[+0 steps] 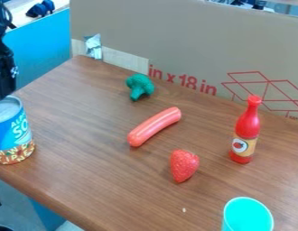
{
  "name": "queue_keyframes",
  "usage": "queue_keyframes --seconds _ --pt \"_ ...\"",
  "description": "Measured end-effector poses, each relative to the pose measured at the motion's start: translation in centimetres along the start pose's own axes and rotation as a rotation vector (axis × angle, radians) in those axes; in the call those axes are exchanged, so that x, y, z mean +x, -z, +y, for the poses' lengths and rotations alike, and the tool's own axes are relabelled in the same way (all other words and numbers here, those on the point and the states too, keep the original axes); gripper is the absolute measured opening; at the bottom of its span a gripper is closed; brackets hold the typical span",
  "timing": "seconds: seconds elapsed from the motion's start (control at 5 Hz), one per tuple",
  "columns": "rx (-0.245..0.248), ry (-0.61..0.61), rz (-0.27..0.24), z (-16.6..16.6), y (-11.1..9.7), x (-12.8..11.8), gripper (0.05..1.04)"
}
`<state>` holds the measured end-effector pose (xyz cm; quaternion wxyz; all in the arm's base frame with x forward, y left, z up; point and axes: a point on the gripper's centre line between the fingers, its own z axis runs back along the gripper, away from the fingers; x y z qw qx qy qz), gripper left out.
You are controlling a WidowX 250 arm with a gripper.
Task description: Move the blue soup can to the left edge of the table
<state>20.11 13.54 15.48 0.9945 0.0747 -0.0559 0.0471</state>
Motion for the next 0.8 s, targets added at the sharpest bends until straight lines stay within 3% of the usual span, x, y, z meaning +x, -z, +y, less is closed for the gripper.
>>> queue_keyframes --seconds 0.2,0.4,0.6,0.8 --pt "-0.054 0.091 0.025 -1.4 -0.9 -1.2 1.001" --pt "-0.213 0.245 0.008 -5.4 -0.7 -2.8 1.001" --pt "-0.278 0.344 -0.02 -8.7 -0.3 -3.4 1.001" --pt "-0.246 0.381 -0.002 -10.7 0.3 -3.3 1.001"
